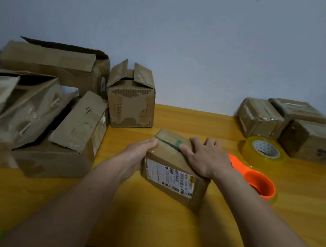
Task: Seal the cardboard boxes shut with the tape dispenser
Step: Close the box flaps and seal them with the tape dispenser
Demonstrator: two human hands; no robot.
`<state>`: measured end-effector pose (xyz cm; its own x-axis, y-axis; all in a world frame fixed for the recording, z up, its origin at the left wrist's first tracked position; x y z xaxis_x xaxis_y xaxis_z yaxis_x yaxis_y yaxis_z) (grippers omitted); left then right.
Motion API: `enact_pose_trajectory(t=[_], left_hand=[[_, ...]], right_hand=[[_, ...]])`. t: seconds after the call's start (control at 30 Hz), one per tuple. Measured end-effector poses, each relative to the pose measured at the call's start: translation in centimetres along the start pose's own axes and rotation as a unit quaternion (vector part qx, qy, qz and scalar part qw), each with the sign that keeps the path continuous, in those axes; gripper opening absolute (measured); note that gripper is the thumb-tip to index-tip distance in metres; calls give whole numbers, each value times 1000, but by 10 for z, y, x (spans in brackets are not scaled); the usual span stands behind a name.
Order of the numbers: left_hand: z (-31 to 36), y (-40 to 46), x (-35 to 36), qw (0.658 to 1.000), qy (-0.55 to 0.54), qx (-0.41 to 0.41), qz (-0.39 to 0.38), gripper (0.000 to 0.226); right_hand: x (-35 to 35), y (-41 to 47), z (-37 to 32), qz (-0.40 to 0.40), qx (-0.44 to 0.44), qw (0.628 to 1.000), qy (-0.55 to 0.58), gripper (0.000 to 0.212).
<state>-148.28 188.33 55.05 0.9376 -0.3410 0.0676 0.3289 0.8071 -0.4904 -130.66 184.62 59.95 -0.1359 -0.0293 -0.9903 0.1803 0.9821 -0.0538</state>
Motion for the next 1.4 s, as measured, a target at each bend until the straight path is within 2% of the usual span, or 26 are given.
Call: enact_pose_trajectory(t=[0.1,0.17,0.23,0.27,0.3,0.37,0.43,0.47,0.5,0.57,0.63,0.7,0.73,0.87,1.03,1.07,1.17,1.23,1.33,1.4], left_hand=[[-6,-1,-8,993,101,-65,-2,75],[0,-4,-21,978,182,-55,84,92],[25,-13,-30,934,283,33,215,92],[40,-23,-25,894,345,104,265,84],[52,-36,-11,856,393,184,280,75],[49,-55,32,805,479,289,197,72],[17,-68,69,762,578,281,78,105],[3,-74,78,732,622,273,50,119],[-5,-76,82,701,655,280,46,123],[-3,-79,84,652,683,322,68,109],[4,-81,83,628,684,364,69,93],[6,-80,78,627,669,395,49,87],[5,-80,75,629,659,410,32,84],[7,-93,67,655,573,493,-10,70],[7,-97,66,635,552,540,3,59],[8,-95,65,643,545,537,1,58],[13,-84,60,699,515,496,-25,60],[12,-76,58,725,506,467,-29,68],[12,-72,57,745,481,461,-7,64],[13,-69,58,749,468,469,11,59]], right_hand=[[5,-7,8,-60,-5,995,80,74],[8,-15,9,-61,8,987,146,72],[8,-21,9,-26,27,988,147,62],[9,-23,8,-15,34,989,140,57],[10,-24,7,-11,40,989,139,54],[10,-27,8,-10,48,988,146,47],[4,-27,10,9,44,991,129,40],[-2,-28,9,35,32,993,113,37],[-9,-28,7,71,8,992,104,37],[-21,-25,-9,119,-91,983,103,41],[-17,-18,-26,74,-184,975,102,43],[-7,-8,-27,10,-201,973,113,44],[-5,-3,-24,3,-196,974,115,44],[-6,16,-15,16,-148,980,132,45],[-6,30,-5,54,-86,950,295,30],[-4,31,2,68,-58,938,336,31],[-4,28,16,132,1,902,411,42],[-2,25,25,151,33,892,426,32],[3,12,34,143,42,864,481,31],[3,2,34,129,17,867,480,35]])
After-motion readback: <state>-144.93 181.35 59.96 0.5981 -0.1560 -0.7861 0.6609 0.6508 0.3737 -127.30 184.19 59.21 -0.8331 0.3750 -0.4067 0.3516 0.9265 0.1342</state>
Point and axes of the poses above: each hand's wrist, its own y-axis towards the middle knuckle, its own x-axis out of the palm, z = x × y, the point moved 8 cm from there along y, towards the middle knuckle, and after that the axes turned 5 degrees about -x, right-handed, at the moved point
